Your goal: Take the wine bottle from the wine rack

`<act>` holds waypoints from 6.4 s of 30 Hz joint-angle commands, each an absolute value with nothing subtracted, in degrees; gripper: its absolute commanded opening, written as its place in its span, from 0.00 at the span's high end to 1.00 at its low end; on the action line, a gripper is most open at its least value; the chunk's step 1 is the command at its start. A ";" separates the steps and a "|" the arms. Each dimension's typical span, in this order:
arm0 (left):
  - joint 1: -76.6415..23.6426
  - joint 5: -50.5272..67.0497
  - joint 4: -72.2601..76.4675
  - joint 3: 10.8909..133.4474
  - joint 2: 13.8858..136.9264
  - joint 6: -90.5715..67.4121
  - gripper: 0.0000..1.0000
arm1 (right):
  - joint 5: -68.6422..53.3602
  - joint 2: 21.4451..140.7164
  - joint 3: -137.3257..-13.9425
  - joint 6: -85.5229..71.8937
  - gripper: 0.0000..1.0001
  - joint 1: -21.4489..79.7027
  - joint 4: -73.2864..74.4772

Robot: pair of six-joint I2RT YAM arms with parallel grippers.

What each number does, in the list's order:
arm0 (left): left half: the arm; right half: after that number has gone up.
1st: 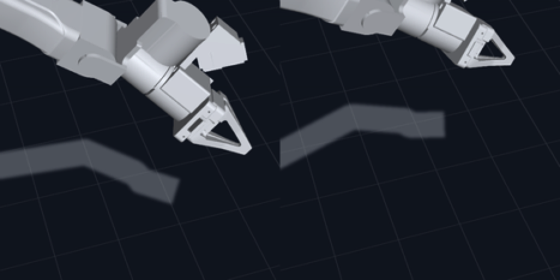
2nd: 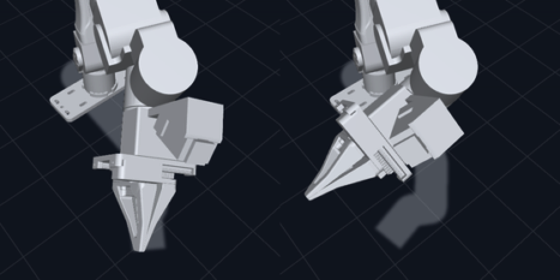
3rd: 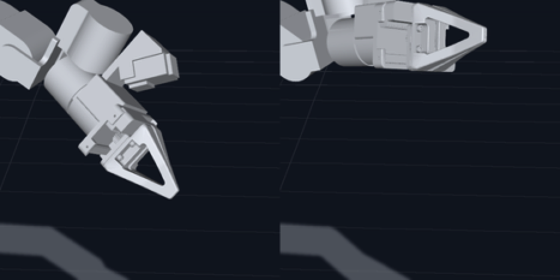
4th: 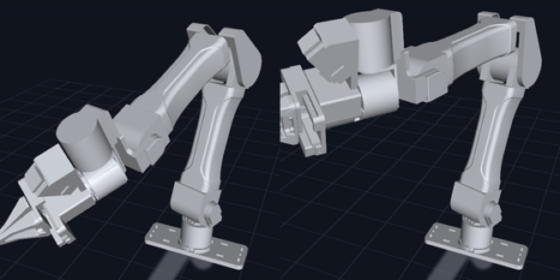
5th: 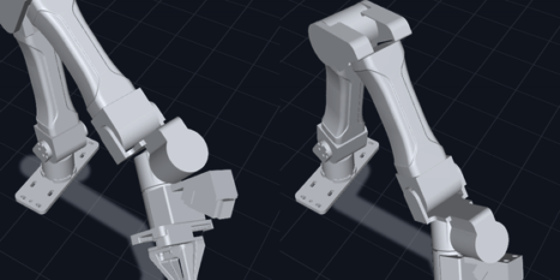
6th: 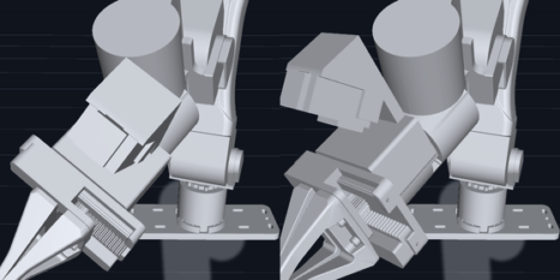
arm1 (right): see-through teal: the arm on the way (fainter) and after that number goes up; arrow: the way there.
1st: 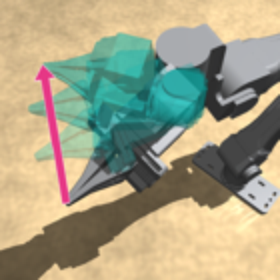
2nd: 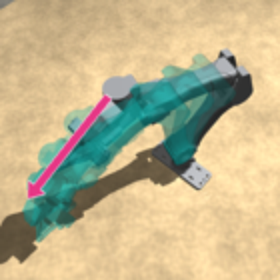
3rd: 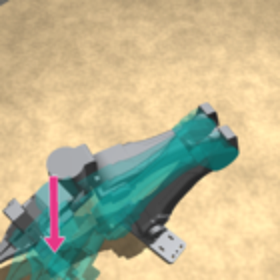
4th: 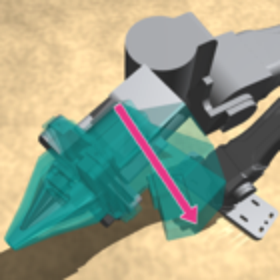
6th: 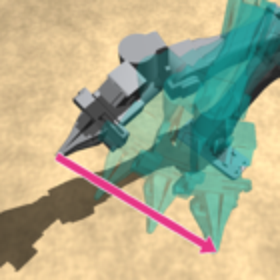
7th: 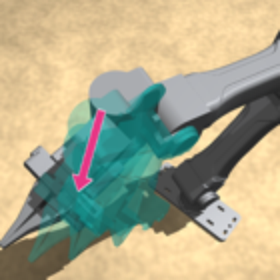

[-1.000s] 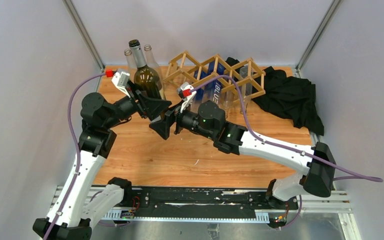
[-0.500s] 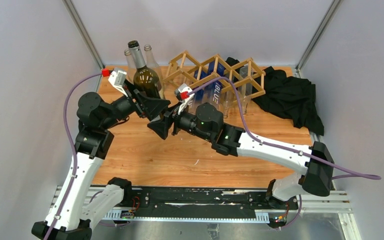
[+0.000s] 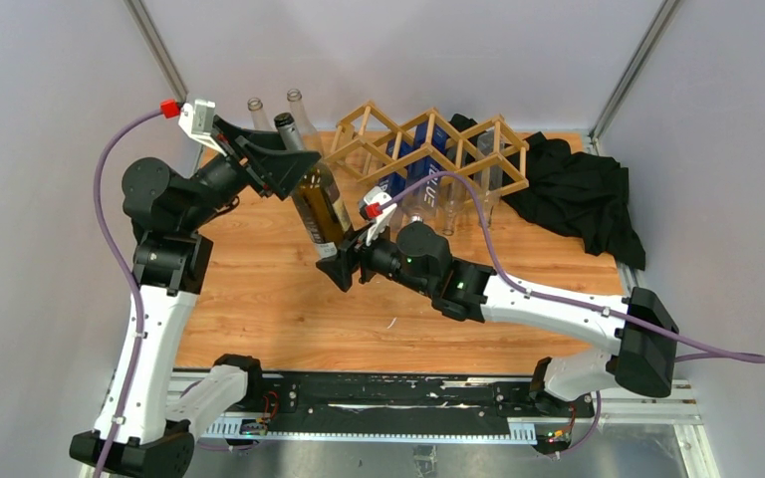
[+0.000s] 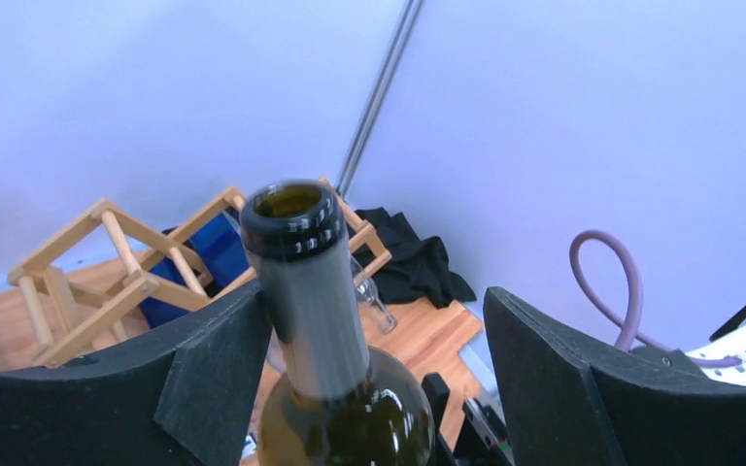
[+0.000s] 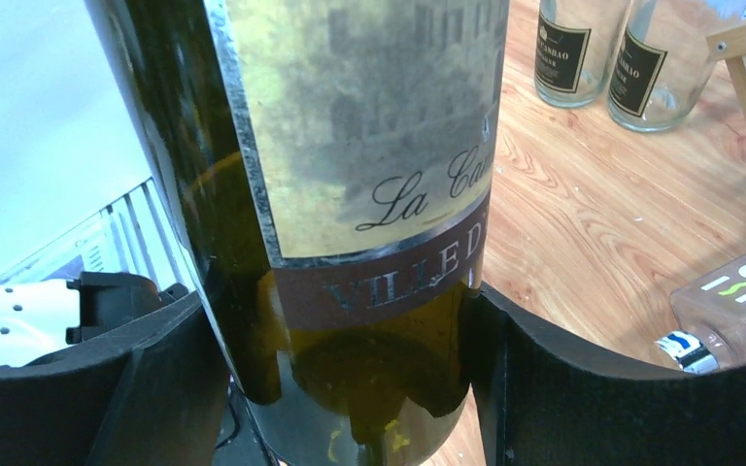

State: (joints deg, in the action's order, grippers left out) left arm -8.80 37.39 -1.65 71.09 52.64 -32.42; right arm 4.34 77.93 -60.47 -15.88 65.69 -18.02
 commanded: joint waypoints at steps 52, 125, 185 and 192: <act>-0.44 28.29 27.50 67.30 80.81 -0.38 1.00 | 17.93 68.13 -70.67 -20.32 0.01 54.37 26.51; 14.39 28.20 -30.11 79.30 72.34 14.70 0.00 | 3.99 103.59 -81.71 -40.50 0.08 29.58 13.89; -27.26 25.11 -43.64 59.37 46.13 60.00 0.00 | -18.94 67.41 -74.60 -39.22 1.00 47.30 37.59; -33.13 21.64 -33.81 52.05 40.80 66.70 0.00 | -28.19 75.69 -81.32 -36.69 1.00 49.74 37.35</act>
State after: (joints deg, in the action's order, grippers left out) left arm -30.87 24.47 -40.56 54.72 43.46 60.86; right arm -19.49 72.42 -75.09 -40.62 47.81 43.13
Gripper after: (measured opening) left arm 0.997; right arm 0.670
